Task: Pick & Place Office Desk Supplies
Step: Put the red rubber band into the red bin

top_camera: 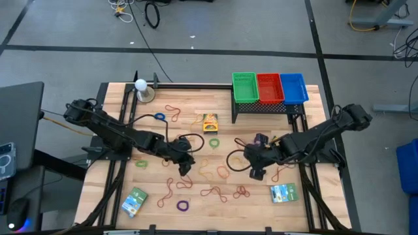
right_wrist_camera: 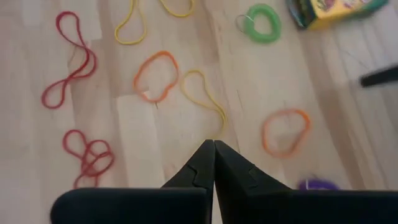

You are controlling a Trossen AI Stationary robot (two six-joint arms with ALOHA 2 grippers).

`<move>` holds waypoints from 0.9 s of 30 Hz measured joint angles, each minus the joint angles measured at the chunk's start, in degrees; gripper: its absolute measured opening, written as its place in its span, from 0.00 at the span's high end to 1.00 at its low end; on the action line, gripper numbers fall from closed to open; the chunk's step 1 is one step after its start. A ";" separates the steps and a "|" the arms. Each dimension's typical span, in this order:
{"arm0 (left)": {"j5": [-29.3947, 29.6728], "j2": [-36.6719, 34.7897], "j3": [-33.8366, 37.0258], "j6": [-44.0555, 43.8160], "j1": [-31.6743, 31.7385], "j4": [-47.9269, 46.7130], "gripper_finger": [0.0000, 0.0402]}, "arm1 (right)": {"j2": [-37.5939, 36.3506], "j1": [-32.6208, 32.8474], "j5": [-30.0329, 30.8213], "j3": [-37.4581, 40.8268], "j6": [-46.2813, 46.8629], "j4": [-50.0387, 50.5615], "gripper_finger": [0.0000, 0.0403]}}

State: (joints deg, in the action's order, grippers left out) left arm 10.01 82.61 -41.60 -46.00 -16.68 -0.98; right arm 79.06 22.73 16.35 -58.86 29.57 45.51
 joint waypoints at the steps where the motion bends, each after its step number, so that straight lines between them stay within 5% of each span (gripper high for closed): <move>1: -0.04 0.33 0.00 -0.02 -0.24 0.66 0.75 | -0.16 -0.26 -0.40 1.69 -1.29 -2.37 0.99; 7: 0.71 1.02 -0.39 -3.45 -2.35 1.89 0.90 | -3.35 -0.80 -1.72 14.14 -2.00 -20.98 0.98; 12: 3.77 1.59 -4.87 -3.62 -5.50 -6.96 0.98 | -5.57 -0.82 0.33 19.13 -2.00 -27.56 0.99; 27: -0.84 10.02 -16.85 -4.91 -8.97 -21.29 0.74 | -6.02 -2.17 3.54 19.64 -4.60 -29.23 0.98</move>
State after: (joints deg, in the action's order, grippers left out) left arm 9.17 92.63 -58.46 -50.91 -25.65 -22.27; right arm 73.03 20.56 19.89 -39.22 24.97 16.27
